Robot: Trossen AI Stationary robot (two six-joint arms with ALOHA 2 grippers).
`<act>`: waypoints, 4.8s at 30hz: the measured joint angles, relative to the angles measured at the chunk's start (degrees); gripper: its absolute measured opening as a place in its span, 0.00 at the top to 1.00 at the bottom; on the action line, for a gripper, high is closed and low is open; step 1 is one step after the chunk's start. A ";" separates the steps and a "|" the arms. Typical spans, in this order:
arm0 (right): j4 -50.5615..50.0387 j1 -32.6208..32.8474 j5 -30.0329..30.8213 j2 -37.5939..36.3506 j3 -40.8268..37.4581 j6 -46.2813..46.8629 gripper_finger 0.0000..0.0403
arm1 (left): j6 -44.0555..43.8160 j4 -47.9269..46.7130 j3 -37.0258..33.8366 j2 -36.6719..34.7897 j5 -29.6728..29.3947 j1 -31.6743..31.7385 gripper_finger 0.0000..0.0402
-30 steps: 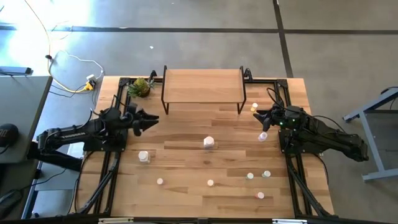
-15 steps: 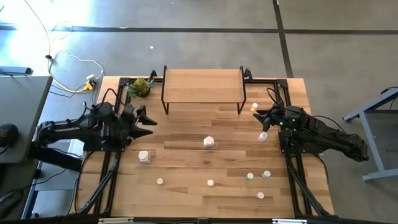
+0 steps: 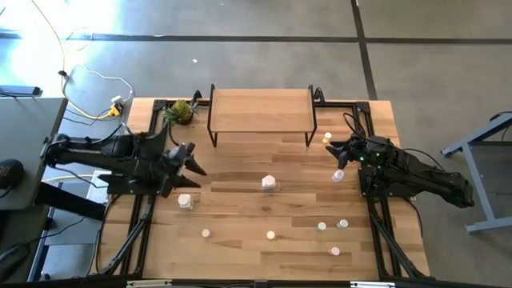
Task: Pick and place medicine bottles onto shelf by color
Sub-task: Put the pink pill bottle on the shelf
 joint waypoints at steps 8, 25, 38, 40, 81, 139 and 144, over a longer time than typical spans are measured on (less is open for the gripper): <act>0.00 0.01 0.00 0.02 0.01 0.00 0.56 | -4.33 -1.36 1.54 7.60 -7.39 -14.39 0.46; -0.15 0.02 0.00 0.02 0.02 0.00 0.56 | -5.02 -0.48 1.52 23.80 -24.17 -31.84 0.46; -0.29 0.01 -0.01 0.00 0.01 0.00 0.56 | -9.15 3.75 1.52 33.70 -24.18 -37.10 0.46; -0.42 0.00 -0.02 0.00 0.02 0.00 0.56 | -9.42 3.77 1.52 34.71 -24.19 -37.33 0.46; -0.43 0.01 0.00 0.00 0.01 0.00 0.56 | -11.60 11.00 1.50 46.02 -24.02 -37.30 0.70; -0.43 0.00 -0.02 0.00 0.02 0.00 0.56 | 16.90 -13.22 47.46 45.79 -21.01 26.57 0.72; -0.42 0.00 -0.02 0.02 0.00 0.00 0.56 | 22.42 -13.45 50.08 45.77 -21.01 31.29 0.72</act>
